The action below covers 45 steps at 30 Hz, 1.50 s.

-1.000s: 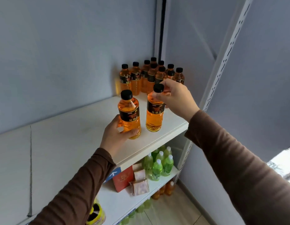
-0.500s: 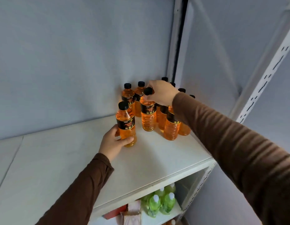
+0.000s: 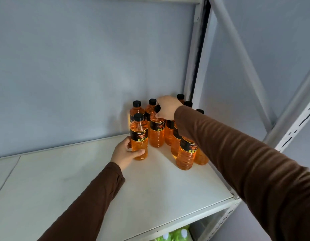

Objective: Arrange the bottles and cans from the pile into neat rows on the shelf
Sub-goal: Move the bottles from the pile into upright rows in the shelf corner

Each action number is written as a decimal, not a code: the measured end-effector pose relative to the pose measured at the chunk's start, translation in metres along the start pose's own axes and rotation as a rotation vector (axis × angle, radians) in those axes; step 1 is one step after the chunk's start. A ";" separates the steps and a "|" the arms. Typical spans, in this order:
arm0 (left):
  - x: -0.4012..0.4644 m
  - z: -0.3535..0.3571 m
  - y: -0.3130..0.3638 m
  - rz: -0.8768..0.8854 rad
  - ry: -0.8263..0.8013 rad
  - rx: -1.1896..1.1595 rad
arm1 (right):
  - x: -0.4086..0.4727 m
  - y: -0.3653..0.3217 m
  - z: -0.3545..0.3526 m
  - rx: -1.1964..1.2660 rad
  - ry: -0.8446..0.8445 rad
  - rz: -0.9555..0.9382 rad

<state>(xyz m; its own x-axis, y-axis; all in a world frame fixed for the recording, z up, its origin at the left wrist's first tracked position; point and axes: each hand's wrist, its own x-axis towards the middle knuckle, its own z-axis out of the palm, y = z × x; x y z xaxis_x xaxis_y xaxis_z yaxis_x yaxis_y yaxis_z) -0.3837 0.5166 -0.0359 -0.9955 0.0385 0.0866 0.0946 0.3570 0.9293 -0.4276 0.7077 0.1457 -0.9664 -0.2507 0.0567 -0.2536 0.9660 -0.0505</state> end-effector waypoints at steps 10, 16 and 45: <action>0.034 0.003 -0.004 0.016 -0.124 -0.064 | 0.014 0.006 0.000 -0.012 -0.042 0.044; 0.036 0.003 -0.013 0.014 -0.127 -0.102 | 0.013 0.007 0.002 -0.007 -0.016 0.017; 0.035 0.035 -0.022 0.014 0.145 0.171 | 0.010 0.024 0.022 0.115 0.113 -0.060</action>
<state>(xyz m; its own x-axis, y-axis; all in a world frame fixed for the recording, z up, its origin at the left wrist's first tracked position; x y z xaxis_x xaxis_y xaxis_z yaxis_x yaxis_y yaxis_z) -0.4207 0.5428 -0.0658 -0.9833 -0.0853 0.1609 0.0954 0.5111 0.8542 -0.4441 0.7267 0.1235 -0.9402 -0.2924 0.1747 -0.3198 0.9343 -0.1575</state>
